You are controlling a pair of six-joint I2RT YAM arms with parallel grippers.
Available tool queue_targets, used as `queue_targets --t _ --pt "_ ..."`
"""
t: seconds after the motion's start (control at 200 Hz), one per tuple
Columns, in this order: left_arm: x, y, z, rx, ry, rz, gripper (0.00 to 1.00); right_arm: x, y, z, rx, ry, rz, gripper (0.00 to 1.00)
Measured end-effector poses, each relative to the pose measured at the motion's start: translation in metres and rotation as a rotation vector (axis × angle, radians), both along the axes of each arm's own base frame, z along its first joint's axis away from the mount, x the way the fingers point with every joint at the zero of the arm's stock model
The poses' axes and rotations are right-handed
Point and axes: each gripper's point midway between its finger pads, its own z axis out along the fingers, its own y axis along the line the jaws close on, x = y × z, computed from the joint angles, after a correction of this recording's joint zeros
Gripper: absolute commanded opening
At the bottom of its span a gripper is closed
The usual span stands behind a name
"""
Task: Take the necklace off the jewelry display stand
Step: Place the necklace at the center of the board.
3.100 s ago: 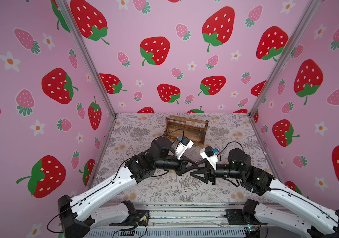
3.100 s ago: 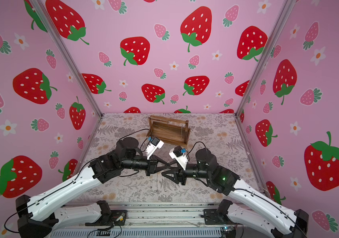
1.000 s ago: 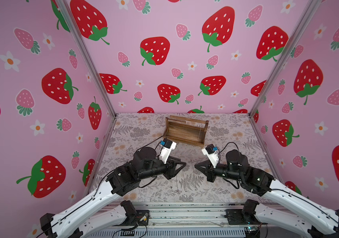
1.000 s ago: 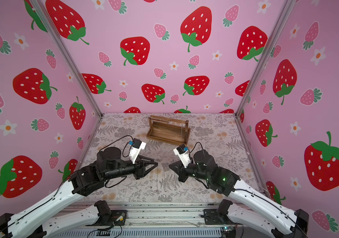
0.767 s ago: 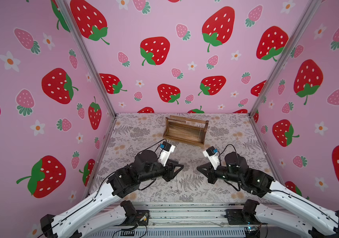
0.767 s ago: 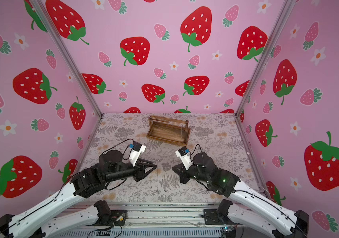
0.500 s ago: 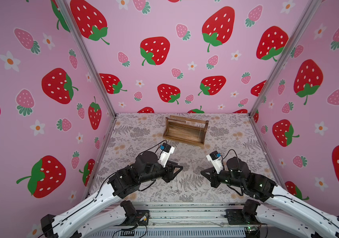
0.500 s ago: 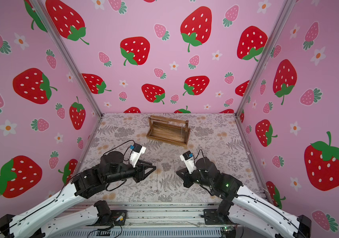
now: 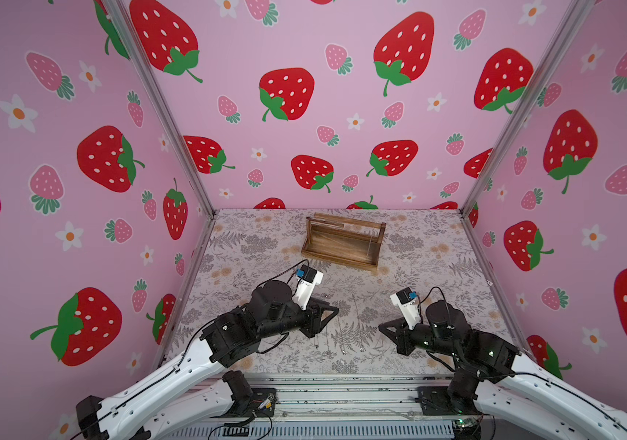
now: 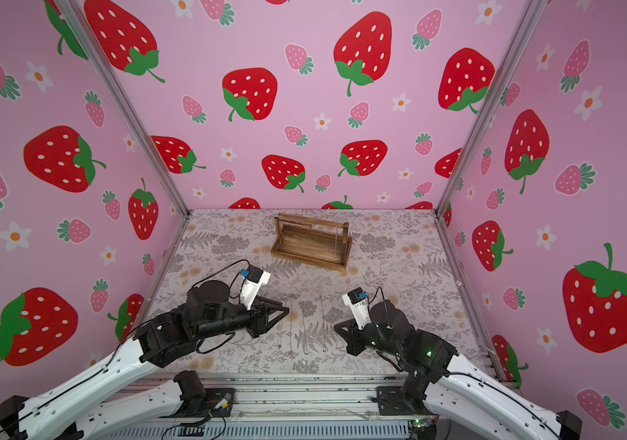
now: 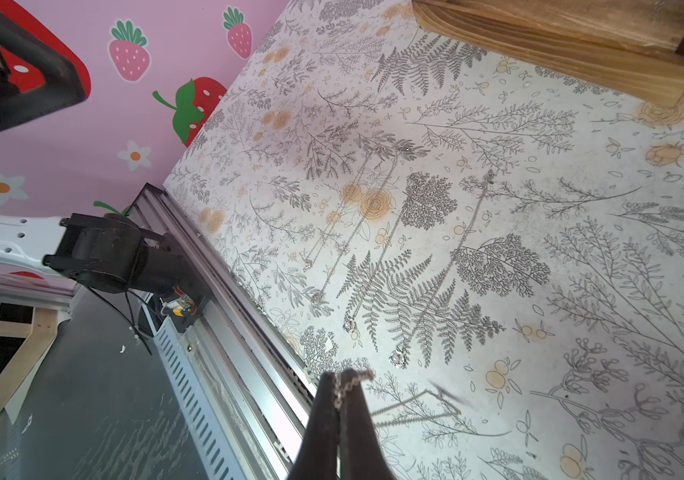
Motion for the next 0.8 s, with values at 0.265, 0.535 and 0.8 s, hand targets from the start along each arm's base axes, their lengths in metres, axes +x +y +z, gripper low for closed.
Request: queue_targets --t 0.265,0.535,0.8 --pt "-0.002 -0.001 0.001 -0.006 0.002 -0.011 0.38 0.003 -0.005 -0.015 -0.03 0.017 -0.035 0.0" --pt "-0.002 -0.002 0.002 -0.011 0.004 -0.015 0.38 0.014 -0.014 -0.044 -0.113 0.045 -0.12 0.0" --pt "-0.002 -0.002 0.004 -0.019 0.001 -0.014 0.38 0.034 -0.016 -0.057 -0.2 0.021 -0.196 0.0"
